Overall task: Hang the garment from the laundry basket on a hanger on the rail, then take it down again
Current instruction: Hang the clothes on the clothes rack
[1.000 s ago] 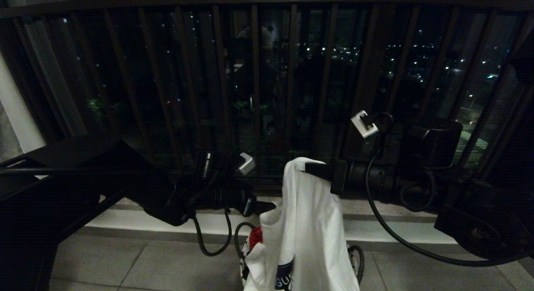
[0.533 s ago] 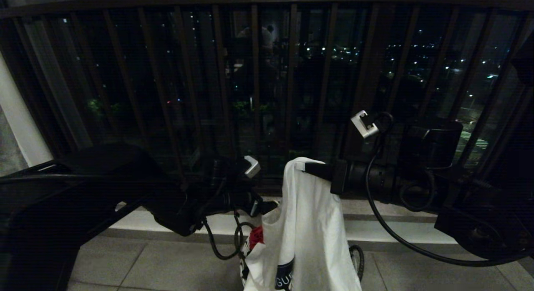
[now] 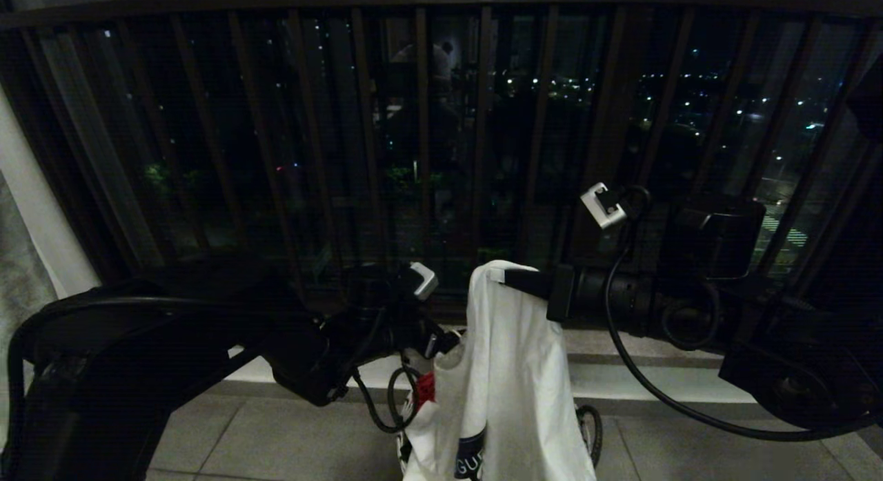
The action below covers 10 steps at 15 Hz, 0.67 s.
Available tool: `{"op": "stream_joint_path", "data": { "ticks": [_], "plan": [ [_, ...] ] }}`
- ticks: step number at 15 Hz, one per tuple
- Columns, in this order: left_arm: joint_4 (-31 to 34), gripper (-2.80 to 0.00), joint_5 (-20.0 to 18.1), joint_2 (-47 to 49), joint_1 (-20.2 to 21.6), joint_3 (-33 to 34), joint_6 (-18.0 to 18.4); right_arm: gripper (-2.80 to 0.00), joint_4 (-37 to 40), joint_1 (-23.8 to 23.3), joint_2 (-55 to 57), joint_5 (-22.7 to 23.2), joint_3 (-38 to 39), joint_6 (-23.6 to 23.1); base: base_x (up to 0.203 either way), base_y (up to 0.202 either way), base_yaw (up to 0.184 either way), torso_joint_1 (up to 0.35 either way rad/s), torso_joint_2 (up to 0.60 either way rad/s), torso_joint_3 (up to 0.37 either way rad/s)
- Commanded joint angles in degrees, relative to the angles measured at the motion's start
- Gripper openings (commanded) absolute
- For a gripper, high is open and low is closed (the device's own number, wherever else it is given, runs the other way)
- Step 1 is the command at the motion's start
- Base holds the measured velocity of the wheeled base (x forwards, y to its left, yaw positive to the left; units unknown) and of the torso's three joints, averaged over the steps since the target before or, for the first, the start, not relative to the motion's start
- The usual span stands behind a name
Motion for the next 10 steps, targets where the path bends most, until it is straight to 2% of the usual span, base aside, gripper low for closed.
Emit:
{"op": "stream_joint_path", "data": {
  "ticks": [1,9,10],
  "plan": [
    [-1.57,0.00,0.57,1.07,-0.05,-0.16,0.09,-2.80,-0.30,0.02,0.07,0.18,0.08,0.13,0.000,0.000,0.000,0.000,0.00,0.000],
    [-1.65,0.00,0.89,0.58,0.42,-0.16,0.01,-2.80,-0.30,0.02,0.16,0.18,-0.01,0.13,0.000,0.000,0.000,0.000,0.00,0.000],
    [-2.02,-2.80,0.89,0.49,0.42,-0.16,0.00,-2.80,-0.30,0.02,0.16,0.18,-0.01,0.13,0.000,0.000,0.000,0.000,0.00,0.000]
  ]
}}
